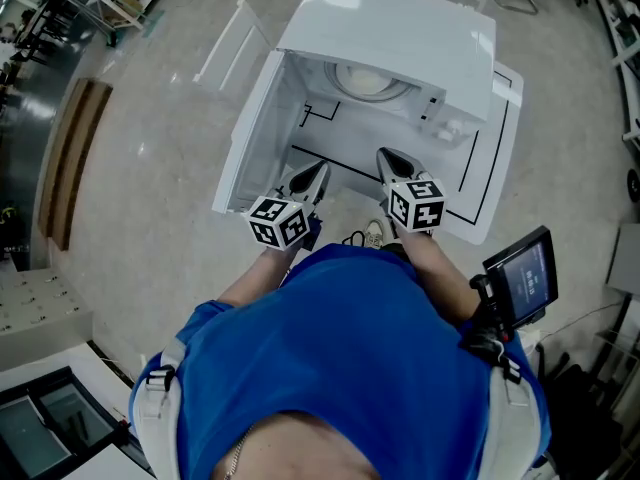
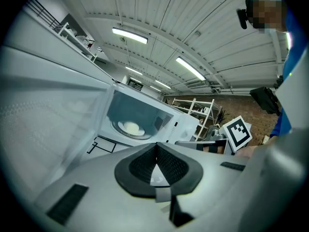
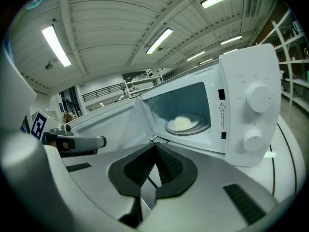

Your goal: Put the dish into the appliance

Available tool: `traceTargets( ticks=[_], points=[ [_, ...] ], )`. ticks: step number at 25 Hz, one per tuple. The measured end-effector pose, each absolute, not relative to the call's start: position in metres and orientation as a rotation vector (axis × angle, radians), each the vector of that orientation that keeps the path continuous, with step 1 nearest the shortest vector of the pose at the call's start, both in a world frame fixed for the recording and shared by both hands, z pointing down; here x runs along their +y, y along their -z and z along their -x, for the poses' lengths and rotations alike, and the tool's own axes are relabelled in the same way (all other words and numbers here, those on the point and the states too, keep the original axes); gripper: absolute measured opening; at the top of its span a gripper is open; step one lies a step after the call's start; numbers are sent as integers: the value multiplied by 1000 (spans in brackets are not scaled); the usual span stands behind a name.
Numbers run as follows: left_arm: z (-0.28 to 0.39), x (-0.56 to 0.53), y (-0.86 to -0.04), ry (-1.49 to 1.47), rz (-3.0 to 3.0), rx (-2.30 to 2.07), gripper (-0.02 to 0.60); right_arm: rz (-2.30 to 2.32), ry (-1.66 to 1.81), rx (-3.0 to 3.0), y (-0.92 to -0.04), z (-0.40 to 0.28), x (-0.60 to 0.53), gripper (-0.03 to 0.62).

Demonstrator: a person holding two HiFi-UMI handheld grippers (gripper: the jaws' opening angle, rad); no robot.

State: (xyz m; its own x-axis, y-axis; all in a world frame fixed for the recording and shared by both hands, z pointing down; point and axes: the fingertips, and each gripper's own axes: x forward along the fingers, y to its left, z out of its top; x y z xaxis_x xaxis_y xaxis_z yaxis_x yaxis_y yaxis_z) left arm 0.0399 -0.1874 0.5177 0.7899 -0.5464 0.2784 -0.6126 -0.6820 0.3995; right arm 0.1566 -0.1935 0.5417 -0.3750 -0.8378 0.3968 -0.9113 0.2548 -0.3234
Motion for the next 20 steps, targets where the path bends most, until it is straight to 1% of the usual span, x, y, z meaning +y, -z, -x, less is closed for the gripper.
traceTargets(
  ticks=[20],
  points=[
    [-54, -184, -522, -193, -2531, -814, 6, -1676, -727, -2380, -541, -158, -190, 2]
  ],
)
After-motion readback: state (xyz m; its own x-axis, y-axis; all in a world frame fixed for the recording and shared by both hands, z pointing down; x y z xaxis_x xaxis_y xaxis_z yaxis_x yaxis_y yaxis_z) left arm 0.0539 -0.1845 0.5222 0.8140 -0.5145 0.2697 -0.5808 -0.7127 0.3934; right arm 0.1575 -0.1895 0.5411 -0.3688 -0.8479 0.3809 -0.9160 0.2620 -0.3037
